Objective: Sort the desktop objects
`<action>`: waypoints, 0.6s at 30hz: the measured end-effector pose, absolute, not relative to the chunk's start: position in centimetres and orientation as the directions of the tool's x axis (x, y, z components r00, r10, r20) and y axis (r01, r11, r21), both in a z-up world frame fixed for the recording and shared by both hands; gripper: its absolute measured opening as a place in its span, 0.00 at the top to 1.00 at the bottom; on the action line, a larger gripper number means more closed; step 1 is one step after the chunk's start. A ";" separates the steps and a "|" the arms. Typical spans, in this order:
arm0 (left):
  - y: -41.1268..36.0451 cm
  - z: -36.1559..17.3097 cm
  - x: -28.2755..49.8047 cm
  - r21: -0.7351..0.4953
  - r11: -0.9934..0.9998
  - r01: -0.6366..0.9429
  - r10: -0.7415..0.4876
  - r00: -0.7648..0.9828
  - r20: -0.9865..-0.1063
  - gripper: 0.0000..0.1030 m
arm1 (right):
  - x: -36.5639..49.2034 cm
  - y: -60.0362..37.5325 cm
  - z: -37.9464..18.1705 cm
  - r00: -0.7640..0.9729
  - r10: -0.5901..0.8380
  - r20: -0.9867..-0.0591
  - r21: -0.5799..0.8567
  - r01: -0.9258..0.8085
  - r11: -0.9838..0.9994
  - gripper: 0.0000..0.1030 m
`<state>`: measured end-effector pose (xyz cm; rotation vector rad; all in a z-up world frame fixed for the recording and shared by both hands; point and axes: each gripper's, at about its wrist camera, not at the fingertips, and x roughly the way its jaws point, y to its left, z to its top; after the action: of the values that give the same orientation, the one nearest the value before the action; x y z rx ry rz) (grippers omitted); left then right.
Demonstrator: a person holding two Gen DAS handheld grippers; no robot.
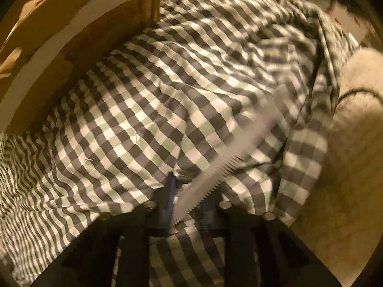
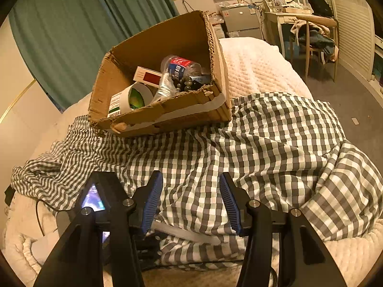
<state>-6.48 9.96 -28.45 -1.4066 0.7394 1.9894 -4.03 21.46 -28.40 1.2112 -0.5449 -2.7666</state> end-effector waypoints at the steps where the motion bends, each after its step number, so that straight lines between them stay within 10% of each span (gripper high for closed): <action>1: 9.5 -28.1 -6.8 0.083 -0.689 -0.720 0.162 -0.264 -0.951 0.93 | -4.2 21.5 -28.6 -0.683 -0.207 -0.700 0.353 -0.079 -0.932 0.53; 18: 5.5 -18.4 -7.5 -0.122 -0.824 -0.554 0.391 -0.398 -0.830 0.97 | -4.7 21.4 -26.1 -0.722 -0.202 -0.662 0.353 -0.063 -0.934 0.53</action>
<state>-7.50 5.49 -18.39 -1.2554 0.2322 2.2255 -4.68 21.45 -26.07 1.1380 -0.5464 -2.7931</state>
